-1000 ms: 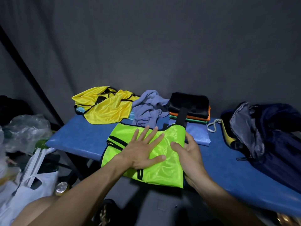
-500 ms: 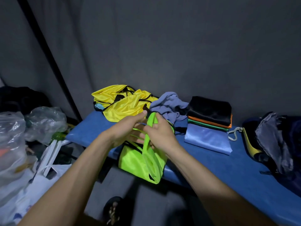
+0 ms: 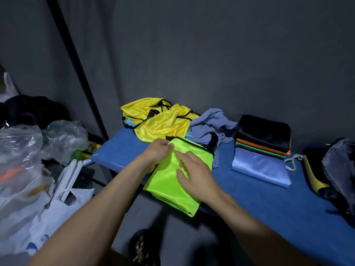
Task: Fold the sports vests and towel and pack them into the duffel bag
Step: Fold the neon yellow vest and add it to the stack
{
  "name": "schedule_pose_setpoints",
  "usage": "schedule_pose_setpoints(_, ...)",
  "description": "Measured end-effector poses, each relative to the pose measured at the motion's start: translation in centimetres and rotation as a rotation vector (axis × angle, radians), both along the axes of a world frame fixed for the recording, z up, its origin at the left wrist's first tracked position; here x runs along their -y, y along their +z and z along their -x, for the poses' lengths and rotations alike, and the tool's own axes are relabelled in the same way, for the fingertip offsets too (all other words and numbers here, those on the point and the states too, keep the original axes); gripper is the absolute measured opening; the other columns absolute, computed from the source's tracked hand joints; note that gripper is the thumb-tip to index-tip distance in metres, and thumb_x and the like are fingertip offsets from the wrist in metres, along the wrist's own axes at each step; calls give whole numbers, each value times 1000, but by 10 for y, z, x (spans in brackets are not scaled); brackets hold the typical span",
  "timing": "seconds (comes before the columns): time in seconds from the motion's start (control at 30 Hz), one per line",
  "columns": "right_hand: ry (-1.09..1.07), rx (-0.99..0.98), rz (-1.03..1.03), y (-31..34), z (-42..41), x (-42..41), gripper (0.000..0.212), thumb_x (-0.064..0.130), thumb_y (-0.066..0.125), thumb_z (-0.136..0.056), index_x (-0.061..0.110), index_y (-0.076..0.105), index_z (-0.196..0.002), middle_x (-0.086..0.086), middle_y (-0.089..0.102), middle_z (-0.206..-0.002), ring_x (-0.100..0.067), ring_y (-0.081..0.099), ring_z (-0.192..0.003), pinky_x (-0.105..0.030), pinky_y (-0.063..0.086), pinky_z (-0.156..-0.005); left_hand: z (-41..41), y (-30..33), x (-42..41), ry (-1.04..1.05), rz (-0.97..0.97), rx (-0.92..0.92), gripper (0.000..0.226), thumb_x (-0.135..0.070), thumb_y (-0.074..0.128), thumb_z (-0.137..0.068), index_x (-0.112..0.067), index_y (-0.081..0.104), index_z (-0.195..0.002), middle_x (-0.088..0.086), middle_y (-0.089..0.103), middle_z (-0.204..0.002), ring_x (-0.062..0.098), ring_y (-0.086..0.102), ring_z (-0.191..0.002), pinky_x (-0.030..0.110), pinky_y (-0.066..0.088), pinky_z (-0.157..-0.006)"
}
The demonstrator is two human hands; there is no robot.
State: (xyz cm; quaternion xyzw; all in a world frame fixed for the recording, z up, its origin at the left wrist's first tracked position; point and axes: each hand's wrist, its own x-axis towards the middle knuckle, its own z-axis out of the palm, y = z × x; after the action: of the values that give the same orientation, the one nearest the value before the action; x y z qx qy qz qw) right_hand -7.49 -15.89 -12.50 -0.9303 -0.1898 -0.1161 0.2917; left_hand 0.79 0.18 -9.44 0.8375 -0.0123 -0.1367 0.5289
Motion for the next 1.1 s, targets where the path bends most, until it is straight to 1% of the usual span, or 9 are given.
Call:
schedule_pose_setpoints(0.2, 88, 270, 386, -27, 21, 25, 50, 46, 40, -104, 17, 57, -141, -5, 57, -135, -26, 48, -128, -47, 43, -103, 1, -12, 2, 11, -228, 195, 40, -23, 47, -108, -15, 39, -69, 0, 41, -66, 17, 37, -62, 33, 25, -54)
schedule_pose_setpoints(0.37, 283, 294, 577, -34, 47, 39, 79, 70, 40, -96, 21, 33, -157, -4, 38, -160, -29, 26, -152, -51, 17, -122, 9, -16, 6, 32, -318, 330, 26, -23, 46, -108, -9, 54, -88, 5, 54, -80, 29, 54, -80, 35, 29, -63)
schedule_pose_setpoints(0.47, 319, 353, 776, -40, 54, 39, 87, 58, 63, -85, 22, 31, -157, -6, 37, -161, -33, 31, -150, -55, 25, -122, 12, -13, 5, 22, -336, 335, 25, -27, 54, -105, -7, 60, -118, 4, 59, -94, 29, 60, -94, 31, 35, -70)
schedule_pose_setpoints(0.57, 248, 370, 787, -44, 56, 36, 77, 27, 71, -81, 20, 42, -152, -7, 45, -156, -33, 42, -144, -53, 37, -116, 15, -5, -5, -55, -514, 510, 52, -25, 67, -97, -15, 47, -144, 6, 58, -124, 26, 59, -111, 39, 51, -86)
schedule_pose_setpoints(0.67, 235, 412, 716, -48, 54, 32, 59, 16, 46, -85, 17, 53, -144, -7, 54, -149, -33, 50, -139, -50, 43, -113, 23, 7, -18, -257, -496, 714, 22, -21, 70, -94, -24, 66, -116, -4, 61, -111, 13, 58, -98, 38, 54, -82)
schedule_pose_setpoints(0.73, 251, 430, 662, -43, 52, 31, 60, 15, 47, -80, 14, 57, -139, -6, 60, -144, -30, 55, -134, -46, 47, -109, 32, 12, -26, -478, -403, 547, 6, -26, 66, -98, -25, 71, -101, -11, 68, -95, 2, 61, -84, 30, 52, -76)
schedule_pose_setpoints(0.83, 250, 305, 363, -27, 49, 30, 46, 15, 58, -80, 16, 58, -126, -3, 71, -124, -25, 66, -118, -42, 54, -96, 46, 20, -35, -644, -361, 263, 28, -52, 61, -97, -29, 73, -108, -15, 72, -103, 1, 65, -97, 32, 53, -90)
schedule_pose_setpoints(0.97, 59, -109, -47, 17, 34, 28, 23, 41, 47, -94, 22, 61, -94, -2, 67, -84, -22, 61, -78, -39, 48, -68, 62, 44, -38, -712, -348, 77, 71, -82, 65, -73, -44, 55, -132, -25, 62, -126, -3, 58, -118, 33, 48, -105)
schedule_pose_setpoints(1.1, -41, -202, -327, 54, 16, 34, 30, 30, 60, -95, 12, 55, -71, 0, 54, -64, -10, 46, -60, -36, 37, -60, 75, 43, -24, -625, -481, 334, 88, -62, 84, -67, -43, 38, -140, -20, 61, -124, 6, 60, -112, 30, 50, -94)
